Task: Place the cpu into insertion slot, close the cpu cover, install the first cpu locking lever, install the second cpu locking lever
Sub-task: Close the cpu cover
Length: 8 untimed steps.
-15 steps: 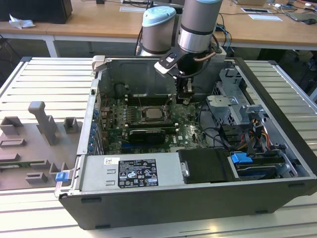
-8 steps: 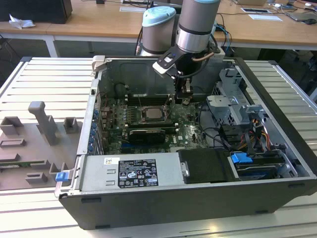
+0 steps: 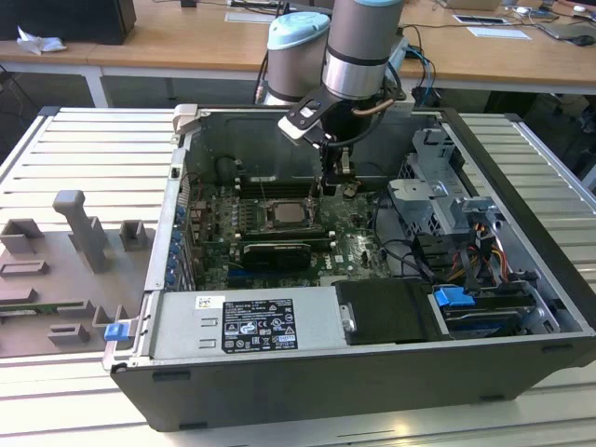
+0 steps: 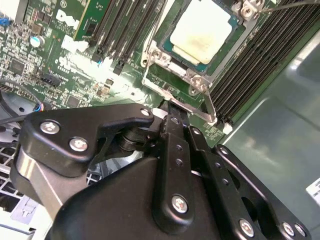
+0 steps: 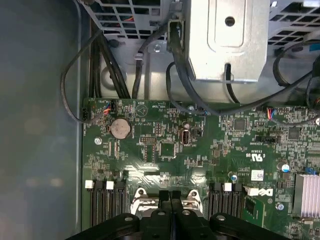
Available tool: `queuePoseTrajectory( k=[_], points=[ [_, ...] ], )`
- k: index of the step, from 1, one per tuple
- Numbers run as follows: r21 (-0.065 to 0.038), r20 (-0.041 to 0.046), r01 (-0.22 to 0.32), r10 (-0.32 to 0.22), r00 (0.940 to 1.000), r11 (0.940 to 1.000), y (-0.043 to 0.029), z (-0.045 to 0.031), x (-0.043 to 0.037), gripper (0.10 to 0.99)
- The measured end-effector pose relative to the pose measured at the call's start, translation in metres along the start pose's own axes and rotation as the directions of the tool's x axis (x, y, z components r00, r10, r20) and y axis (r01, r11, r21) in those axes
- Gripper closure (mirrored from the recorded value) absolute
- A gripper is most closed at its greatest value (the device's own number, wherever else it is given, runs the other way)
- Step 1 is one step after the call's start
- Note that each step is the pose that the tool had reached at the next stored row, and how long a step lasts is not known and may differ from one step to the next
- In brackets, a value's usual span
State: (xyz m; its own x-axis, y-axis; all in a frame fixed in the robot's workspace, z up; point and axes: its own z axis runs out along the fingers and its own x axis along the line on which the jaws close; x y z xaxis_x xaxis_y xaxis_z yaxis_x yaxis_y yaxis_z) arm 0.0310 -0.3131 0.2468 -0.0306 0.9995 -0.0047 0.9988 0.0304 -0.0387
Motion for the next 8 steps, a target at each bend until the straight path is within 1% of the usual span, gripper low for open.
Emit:
queuePoseTrajectory(
  k=[3, 7, 8],
  points=[
    [0.000, 0.0001, 0.000, 0.000, 1.0000, 1.0000, -0.0083, 0.0012, 0.0003, 0.980],
    [-0.001, 0.0002, 0.000, 0.000, 1.0000, 1.0000, -0.0149, 0.0025, 0.0005, 0.980],
    [-0.001, 0.0001, 0.000, 0.000, 1.0000, 1.0000, -0.0198, 0.0034, 0.0006, 0.980]
  ],
)
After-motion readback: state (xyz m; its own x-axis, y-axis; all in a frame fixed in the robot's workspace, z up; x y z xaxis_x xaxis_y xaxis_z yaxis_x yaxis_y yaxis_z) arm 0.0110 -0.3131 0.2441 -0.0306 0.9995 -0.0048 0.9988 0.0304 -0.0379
